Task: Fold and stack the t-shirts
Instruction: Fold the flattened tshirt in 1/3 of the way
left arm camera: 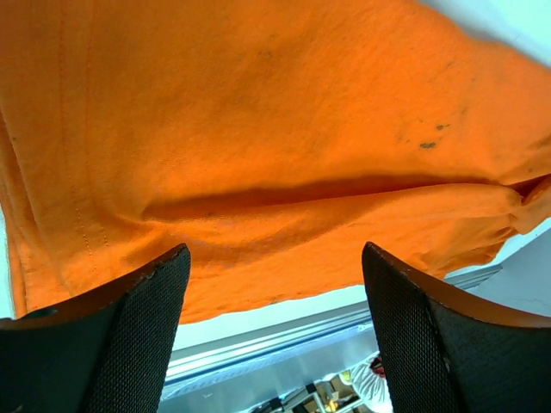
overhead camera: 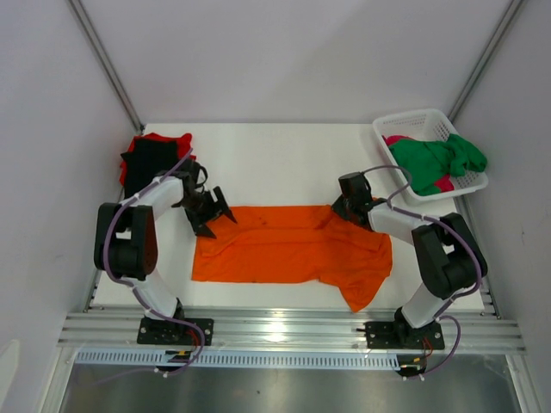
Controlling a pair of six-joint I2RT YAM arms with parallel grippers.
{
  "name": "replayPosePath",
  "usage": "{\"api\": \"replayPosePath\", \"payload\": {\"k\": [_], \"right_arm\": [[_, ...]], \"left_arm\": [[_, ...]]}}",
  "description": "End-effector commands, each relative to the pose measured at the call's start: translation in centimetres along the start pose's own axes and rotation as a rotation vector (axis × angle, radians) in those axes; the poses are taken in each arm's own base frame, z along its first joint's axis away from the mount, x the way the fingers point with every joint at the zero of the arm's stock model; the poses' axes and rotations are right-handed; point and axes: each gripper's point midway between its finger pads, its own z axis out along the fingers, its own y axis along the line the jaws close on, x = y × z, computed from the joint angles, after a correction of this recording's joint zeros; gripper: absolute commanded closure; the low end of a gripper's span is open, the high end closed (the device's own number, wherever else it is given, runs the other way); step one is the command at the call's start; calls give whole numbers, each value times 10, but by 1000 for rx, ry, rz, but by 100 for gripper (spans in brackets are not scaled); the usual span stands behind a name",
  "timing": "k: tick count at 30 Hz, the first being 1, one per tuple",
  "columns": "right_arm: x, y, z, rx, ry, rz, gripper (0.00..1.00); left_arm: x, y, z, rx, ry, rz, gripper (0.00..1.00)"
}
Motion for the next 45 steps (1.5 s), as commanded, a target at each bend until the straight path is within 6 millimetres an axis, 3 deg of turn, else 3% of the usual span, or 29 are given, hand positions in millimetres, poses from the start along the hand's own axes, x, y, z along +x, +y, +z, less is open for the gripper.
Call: {"api": "replayPosePath", "payload": {"k": [1,9,13,18,23,31,36,42,45], "right_arm": [[-8,8,-20,-5,-6,1,78],[-10,-20,-71,24,-20,15,78],[-13,-26,-86,15,-39,20,77],[-16,-32,-75,29,-45,35,77],[-3,-34,-43,83,18,35,78],[1,-19,-16,82,63,24,78],[5,-13,-23,71,87,16,78],[10,-29,-48,89,85,3,78],[10,-41,-48,105,68,3,78]], "left_arm": [[-10,-18,-19,44,-52,58,17],[-22,-28,-20,50,-55,59,17],[-24,-30,-22,53,-57,60,17],[-24,-36,-23,78,-50,56,17],[-17,-42,-26,122,-25,67,15],[-7,-73,-69,260,-65,129,13],[-7,-82,-91,272,-106,155,13],[-9,-81,-90,261,-107,145,12],[-10,-82,-89,267,-103,139,12]]}}
